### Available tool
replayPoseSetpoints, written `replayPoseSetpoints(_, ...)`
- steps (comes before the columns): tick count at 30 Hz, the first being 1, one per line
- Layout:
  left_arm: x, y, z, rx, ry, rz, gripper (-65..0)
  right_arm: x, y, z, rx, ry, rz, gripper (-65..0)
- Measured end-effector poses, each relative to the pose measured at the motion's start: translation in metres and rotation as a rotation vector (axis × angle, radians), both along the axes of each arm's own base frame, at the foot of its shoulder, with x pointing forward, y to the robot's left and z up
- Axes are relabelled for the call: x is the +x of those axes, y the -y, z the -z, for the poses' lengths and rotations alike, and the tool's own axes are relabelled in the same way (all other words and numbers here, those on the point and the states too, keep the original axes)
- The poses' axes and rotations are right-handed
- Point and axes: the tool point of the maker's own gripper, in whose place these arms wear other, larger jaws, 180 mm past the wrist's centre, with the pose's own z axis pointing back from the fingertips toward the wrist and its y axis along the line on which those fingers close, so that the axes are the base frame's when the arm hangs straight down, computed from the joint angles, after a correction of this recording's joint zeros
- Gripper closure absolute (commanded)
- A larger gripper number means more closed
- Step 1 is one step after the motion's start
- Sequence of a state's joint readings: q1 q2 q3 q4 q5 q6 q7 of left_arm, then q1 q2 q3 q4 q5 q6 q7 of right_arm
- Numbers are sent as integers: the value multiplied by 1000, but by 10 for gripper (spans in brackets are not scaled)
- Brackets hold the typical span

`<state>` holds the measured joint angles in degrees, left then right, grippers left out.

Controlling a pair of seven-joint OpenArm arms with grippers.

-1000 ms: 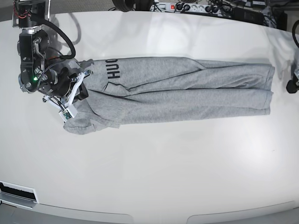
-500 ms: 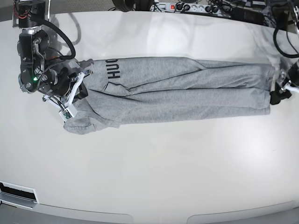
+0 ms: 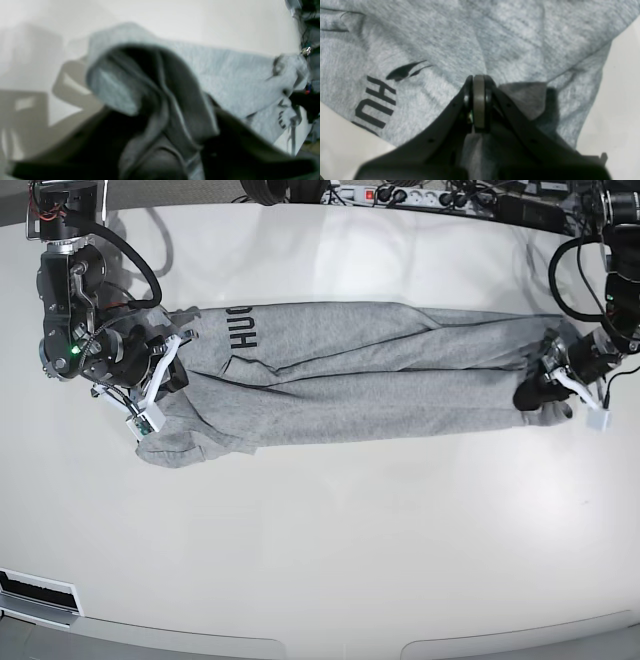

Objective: Layout the t-shirt on the table in an organized manner, then fold the t-shirt properly
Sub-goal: 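Grasp the folded shirt's ends with both grippers, then fold the end held by the left gripper toward the right gripper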

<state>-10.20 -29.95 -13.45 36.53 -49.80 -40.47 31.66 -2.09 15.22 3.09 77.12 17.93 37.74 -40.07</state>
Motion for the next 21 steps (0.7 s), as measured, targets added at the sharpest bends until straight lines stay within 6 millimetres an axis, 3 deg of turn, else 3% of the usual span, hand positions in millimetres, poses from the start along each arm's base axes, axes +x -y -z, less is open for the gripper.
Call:
replayPoseSetpoints(2, 0, 3, -1, 15, -15, 30, 0, 0, 0, 0, 0, 0, 0, 0)
replayPoseSetpoints(7, 0, 2, -11, 79, -41, 123, 0, 0, 0, 0, 0, 0, 0, 0)
replayPoseSetpoints(16, 10, -37, -48, 208, 9, 157, 0, 0, -6, -3, 46, -3, 11, 0)
replayPoseSetpoints(21, 9, -33, -49, 163, 5, 144, 0, 7, -12, -10, 84, 16, 3, 0)
